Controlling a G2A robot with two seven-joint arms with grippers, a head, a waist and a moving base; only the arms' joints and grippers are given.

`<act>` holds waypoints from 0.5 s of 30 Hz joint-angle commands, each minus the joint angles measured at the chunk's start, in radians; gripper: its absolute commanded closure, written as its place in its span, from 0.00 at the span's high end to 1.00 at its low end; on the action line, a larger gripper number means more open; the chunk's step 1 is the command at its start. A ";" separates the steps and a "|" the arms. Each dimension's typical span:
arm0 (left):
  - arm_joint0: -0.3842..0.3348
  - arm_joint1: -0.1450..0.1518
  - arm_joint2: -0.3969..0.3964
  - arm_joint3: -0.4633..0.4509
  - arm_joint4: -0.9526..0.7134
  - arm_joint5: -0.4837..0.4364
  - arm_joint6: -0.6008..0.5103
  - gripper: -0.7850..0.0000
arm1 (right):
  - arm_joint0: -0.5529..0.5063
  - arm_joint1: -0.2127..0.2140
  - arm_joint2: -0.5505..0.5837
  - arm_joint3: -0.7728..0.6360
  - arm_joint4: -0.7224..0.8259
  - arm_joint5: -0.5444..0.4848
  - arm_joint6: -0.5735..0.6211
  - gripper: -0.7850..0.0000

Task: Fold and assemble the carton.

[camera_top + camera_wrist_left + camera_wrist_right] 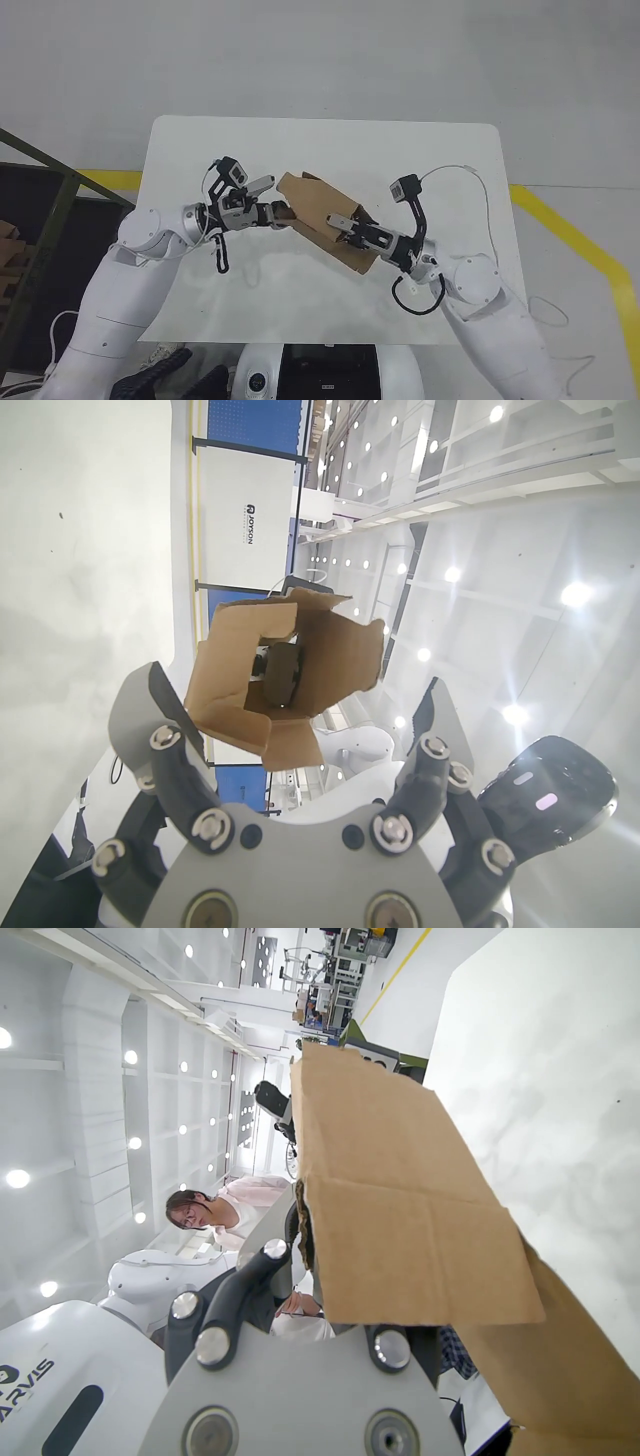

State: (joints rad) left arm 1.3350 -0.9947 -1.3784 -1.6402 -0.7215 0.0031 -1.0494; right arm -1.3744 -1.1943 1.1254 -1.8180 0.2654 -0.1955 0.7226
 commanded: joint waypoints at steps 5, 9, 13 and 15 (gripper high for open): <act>-0.007 -0.003 0.007 -0.007 -0.020 0.007 -0.006 1.00 | 0.010 -0.001 -0.017 0.008 0.010 -0.008 0.016 0.00; -0.008 -0.003 0.001 -0.006 -0.026 0.009 -0.011 1.00 | 0.018 -0.003 -0.025 0.017 0.017 -0.010 0.017 0.00; -0.004 -0.002 -0.005 -0.008 -0.036 0.013 -0.019 1.00 | 0.023 -0.003 -0.030 0.024 0.023 -0.008 0.022 0.00; -0.003 -0.002 -0.008 -0.008 -0.036 0.015 -0.024 1.00 | 0.026 -0.003 -0.031 0.026 0.030 -0.009 0.028 0.00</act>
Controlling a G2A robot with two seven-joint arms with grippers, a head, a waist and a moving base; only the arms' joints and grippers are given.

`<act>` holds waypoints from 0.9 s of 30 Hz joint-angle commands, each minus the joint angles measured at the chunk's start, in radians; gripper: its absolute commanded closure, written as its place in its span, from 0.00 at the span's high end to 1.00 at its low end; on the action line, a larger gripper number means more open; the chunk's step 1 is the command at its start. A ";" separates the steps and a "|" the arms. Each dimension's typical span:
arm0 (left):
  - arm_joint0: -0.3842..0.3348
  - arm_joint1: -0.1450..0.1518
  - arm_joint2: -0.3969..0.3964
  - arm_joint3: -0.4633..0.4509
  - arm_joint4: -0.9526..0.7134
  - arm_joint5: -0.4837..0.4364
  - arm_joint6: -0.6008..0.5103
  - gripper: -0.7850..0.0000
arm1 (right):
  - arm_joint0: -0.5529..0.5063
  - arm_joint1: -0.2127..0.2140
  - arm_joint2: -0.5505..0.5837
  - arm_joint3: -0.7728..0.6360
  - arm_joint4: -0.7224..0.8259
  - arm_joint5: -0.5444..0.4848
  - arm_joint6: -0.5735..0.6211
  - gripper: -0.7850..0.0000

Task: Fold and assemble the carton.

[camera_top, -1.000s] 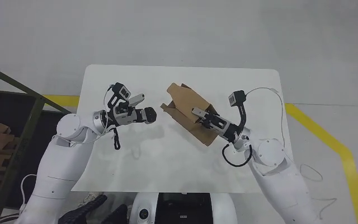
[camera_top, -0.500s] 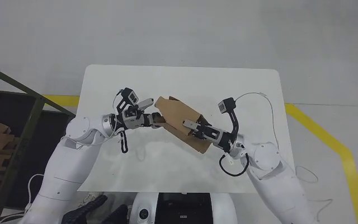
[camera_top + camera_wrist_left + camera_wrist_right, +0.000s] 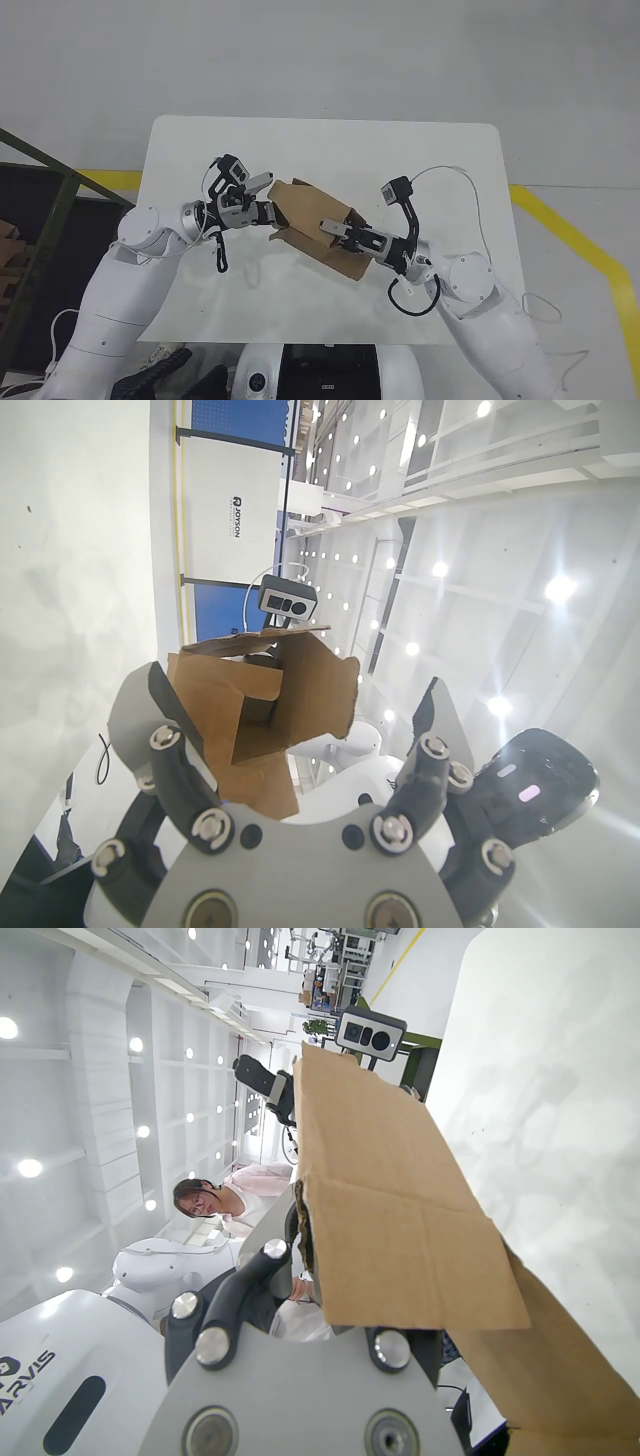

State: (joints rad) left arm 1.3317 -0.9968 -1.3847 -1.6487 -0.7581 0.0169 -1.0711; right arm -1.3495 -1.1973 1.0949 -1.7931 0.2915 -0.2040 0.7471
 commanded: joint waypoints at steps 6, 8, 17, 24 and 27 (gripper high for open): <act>-0.002 0.000 -0.003 0.007 -0.003 0.003 -0.007 1.00 | 0.012 0.000 -0.013 0.007 0.016 0.003 0.036 0.00; -0.004 -0.001 -0.002 0.009 -0.003 0.004 -0.010 1.00 | 0.015 0.000 -0.017 0.007 0.020 0.003 0.041 0.00; -0.014 -0.001 -0.005 0.016 -0.005 0.006 -0.019 1.00 | 0.022 -0.002 -0.027 0.017 0.049 -0.004 0.043 0.00; -0.004 0.000 -0.014 0.013 -0.007 0.006 -0.020 1.00 | 0.018 0.000 -0.016 0.023 0.062 -0.013 0.040 0.00; 0.006 0.000 -0.021 0.007 -0.011 0.004 -0.021 1.00 | 0.011 0.003 0.000 0.023 0.063 -0.015 0.041 0.00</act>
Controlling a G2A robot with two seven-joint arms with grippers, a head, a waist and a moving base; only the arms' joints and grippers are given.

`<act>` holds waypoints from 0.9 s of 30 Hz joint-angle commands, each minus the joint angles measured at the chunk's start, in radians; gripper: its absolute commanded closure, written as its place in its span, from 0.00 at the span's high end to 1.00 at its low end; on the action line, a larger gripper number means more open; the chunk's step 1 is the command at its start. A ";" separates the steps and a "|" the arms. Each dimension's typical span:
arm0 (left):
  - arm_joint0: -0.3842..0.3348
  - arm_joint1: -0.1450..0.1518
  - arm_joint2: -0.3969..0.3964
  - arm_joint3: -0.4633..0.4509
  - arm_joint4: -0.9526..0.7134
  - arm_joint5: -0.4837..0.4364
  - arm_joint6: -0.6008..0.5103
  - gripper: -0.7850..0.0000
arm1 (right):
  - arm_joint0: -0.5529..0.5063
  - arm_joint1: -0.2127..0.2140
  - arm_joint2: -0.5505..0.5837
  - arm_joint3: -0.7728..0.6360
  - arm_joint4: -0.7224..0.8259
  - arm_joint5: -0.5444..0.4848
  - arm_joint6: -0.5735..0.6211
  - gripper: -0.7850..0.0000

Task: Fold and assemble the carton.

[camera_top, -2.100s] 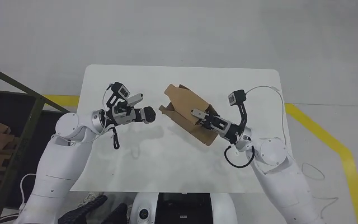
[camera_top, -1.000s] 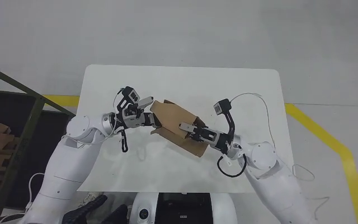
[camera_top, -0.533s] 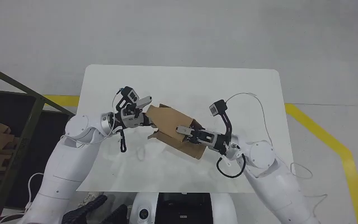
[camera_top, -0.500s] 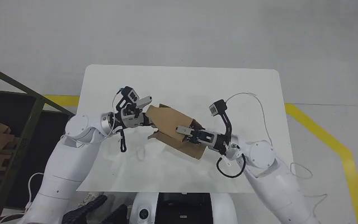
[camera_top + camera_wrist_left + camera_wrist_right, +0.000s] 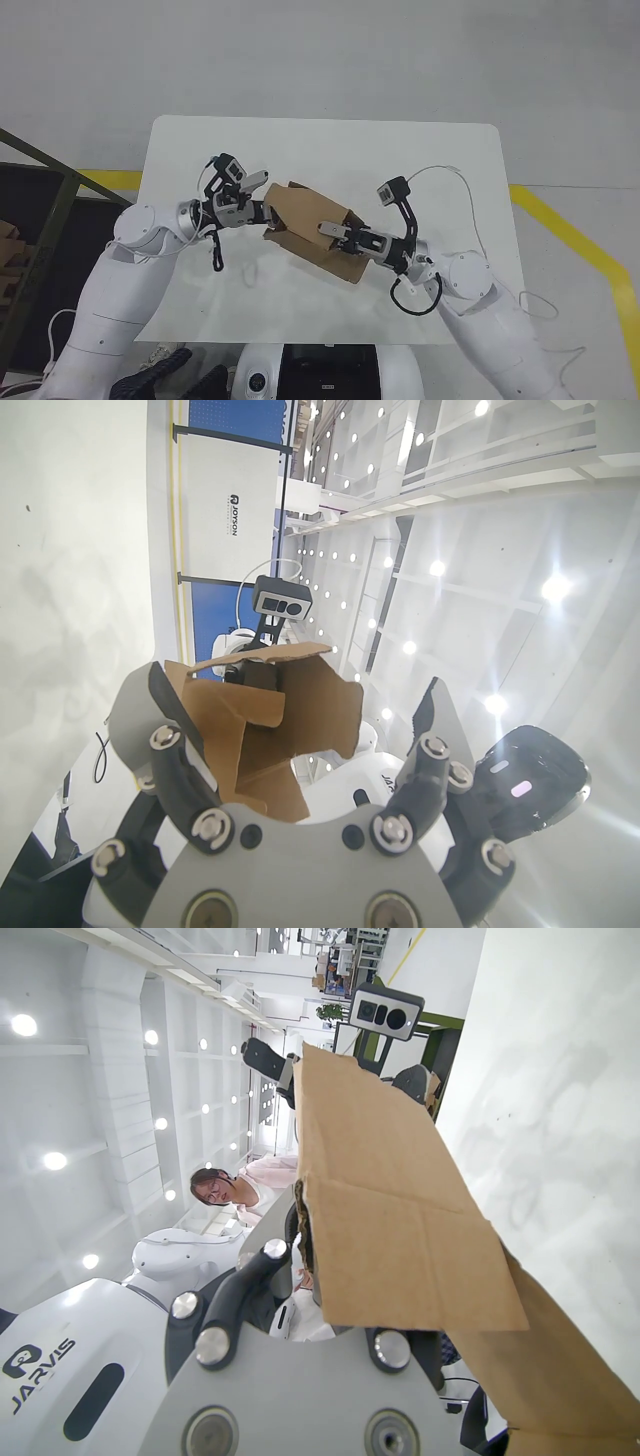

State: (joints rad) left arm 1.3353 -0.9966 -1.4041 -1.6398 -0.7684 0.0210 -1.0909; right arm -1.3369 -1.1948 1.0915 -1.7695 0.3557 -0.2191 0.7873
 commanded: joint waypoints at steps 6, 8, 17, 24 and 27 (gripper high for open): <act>0.019 0.001 -0.009 -0.028 -0.021 0.008 -0.008 1.00 | -0.011 0.006 0.028 -0.010 -0.004 -0.004 -0.001 0.00; 0.024 0.000 -0.006 -0.038 -0.024 0.012 -0.012 1.00 | -0.014 0.006 0.033 -0.010 -0.002 -0.006 -0.010 0.00; 0.030 -0.002 0.004 -0.052 -0.026 0.017 -0.010 1.00 | -0.014 0.005 0.025 -0.009 0.005 -0.012 -0.020 0.00; 0.013 -0.003 0.006 -0.033 -0.024 0.019 -0.018 1.00 | -0.013 0.006 0.014 -0.014 0.016 -0.023 0.011 0.00; 0.006 -0.003 0.011 -0.026 -0.023 0.019 -0.020 1.00 | -0.014 0.006 0.009 -0.018 0.018 -0.025 0.020 0.00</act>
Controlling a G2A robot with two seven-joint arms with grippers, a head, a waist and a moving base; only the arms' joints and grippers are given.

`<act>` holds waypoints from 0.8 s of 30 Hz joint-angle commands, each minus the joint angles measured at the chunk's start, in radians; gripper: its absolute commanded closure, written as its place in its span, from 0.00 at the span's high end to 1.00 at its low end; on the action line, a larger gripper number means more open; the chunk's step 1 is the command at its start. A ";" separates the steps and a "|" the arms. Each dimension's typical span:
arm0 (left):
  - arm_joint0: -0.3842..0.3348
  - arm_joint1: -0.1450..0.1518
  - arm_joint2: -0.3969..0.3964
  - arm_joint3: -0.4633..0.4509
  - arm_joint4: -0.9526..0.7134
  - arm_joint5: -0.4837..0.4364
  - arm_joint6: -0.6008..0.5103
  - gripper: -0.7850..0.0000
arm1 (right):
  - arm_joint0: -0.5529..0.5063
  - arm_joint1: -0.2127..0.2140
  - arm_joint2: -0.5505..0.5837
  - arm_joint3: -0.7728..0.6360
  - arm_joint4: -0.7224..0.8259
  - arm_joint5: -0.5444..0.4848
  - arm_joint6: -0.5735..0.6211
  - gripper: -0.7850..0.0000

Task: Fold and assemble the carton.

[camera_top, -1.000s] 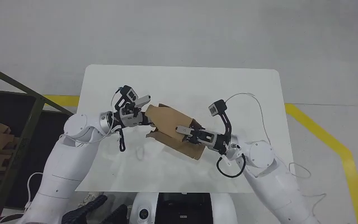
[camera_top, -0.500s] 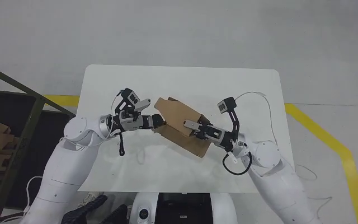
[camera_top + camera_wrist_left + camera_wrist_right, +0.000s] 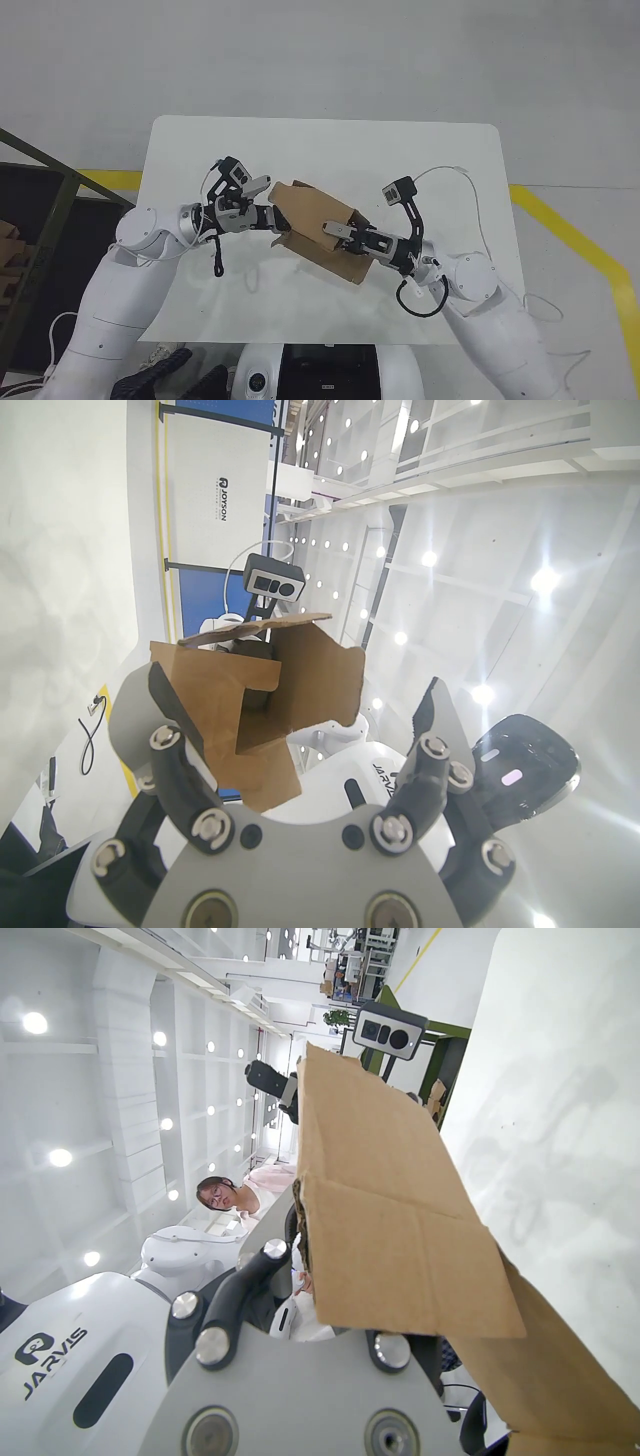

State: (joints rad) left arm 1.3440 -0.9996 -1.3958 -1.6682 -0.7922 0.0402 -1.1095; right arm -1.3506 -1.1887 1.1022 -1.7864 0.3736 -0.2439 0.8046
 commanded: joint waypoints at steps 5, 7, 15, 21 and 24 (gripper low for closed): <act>-0.011 -0.002 0.011 0.012 -0.004 -0.002 -0.006 1.00 | 0.004 -0.001 -0.017 -0.006 -0.001 -0.002 0.006 0.00; -0.013 -0.003 0.013 0.015 -0.004 -0.002 -0.008 1.00 | 0.007 -0.002 -0.026 -0.007 -0.004 -0.003 0.008 0.00; -0.023 -0.004 0.015 0.032 -0.004 -0.007 -0.011 1.00 | 0.020 -0.005 -0.047 0.006 -0.019 -0.005 -0.001 0.00; -0.031 -0.004 0.009 0.043 0.005 -0.013 -0.008 1.00 | 0.022 -0.003 -0.049 0.007 -0.032 0.014 0.020 0.00; -0.034 -0.003 -0.002 0.049 0.002 -0.018 -0.004 1.00 | 0.018 0.001 -0.037 0.010 -0.060 0.026 0.017 0.00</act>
State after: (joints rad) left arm 1.3104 -1.0032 -1.3933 -1.6209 -0.7864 0.0227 -1.1141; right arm -1.3308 -1.1889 1.0599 -1.7783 0.3242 -0.2220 0.8240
